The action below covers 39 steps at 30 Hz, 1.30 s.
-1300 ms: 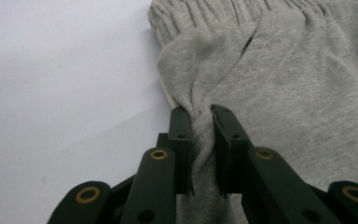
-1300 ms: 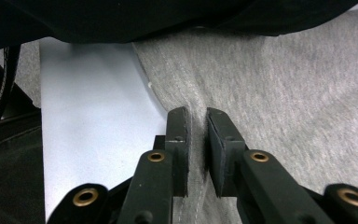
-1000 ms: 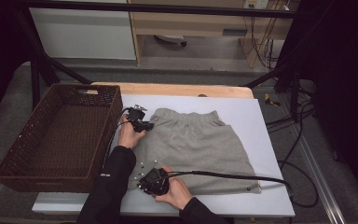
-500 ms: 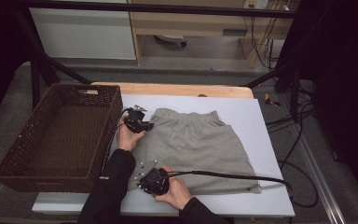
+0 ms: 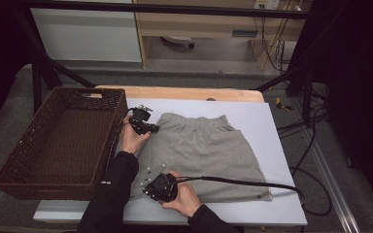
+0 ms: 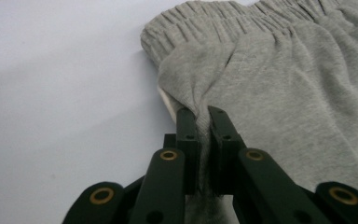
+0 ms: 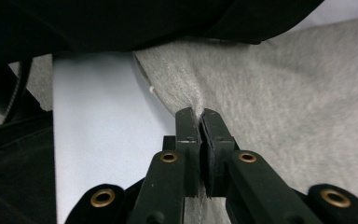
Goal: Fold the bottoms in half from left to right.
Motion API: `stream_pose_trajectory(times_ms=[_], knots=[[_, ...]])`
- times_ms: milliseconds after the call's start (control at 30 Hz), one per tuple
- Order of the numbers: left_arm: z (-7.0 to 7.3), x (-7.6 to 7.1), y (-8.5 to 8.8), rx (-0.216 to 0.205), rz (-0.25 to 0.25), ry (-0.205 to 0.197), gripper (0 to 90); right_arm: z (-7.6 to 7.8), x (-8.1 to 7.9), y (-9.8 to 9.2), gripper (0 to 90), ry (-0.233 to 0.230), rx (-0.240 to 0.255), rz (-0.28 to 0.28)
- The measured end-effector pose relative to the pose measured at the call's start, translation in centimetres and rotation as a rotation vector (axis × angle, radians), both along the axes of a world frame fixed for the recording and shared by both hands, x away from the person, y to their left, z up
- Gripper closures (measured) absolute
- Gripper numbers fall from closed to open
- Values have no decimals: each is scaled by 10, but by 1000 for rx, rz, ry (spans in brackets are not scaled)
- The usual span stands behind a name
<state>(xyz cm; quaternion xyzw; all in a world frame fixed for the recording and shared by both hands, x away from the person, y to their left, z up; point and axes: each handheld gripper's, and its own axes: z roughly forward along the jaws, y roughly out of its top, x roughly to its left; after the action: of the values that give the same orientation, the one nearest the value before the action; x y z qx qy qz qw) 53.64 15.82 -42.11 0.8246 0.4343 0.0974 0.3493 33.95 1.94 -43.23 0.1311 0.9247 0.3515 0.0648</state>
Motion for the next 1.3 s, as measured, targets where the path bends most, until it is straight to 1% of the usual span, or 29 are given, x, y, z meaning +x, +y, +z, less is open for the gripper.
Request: stream_pose_trajectory(times_ms=[67,167,267,433,500,767,933,1033,1133,1300], knots=[[3,0,-1,3,-3,10,842,5,0,-1,872,-3,15,0],[8,0,-2,12,-11,15,842,13,0,-4,872,-4,30,-2],[14,-1,-1,15,-18,10,843,18,-1,-6,872,-7,43,-2],[22,-2,-2,34,-33,14,843,25,-1,-8,873,-6,61,-5],[25,-2,-2,34,-40,10,843,28,0,-8,873,0,70,-4],[36,-3,0,38,-42,5,844,36,1,-9,873,7,101,-9],[43,-3,4,34,-41,-4,845,43,0,-6,872,-9,103,-3],[45,-4,6,33,-35,-1,845,46,0,-3,873,-14,106,0],[47,-4,9,36,-29,2,845,48,0,-2,873,-6,115,-1],[52,-5,13,40,-17,2,846,53,0,0,873,-9,124,0]])
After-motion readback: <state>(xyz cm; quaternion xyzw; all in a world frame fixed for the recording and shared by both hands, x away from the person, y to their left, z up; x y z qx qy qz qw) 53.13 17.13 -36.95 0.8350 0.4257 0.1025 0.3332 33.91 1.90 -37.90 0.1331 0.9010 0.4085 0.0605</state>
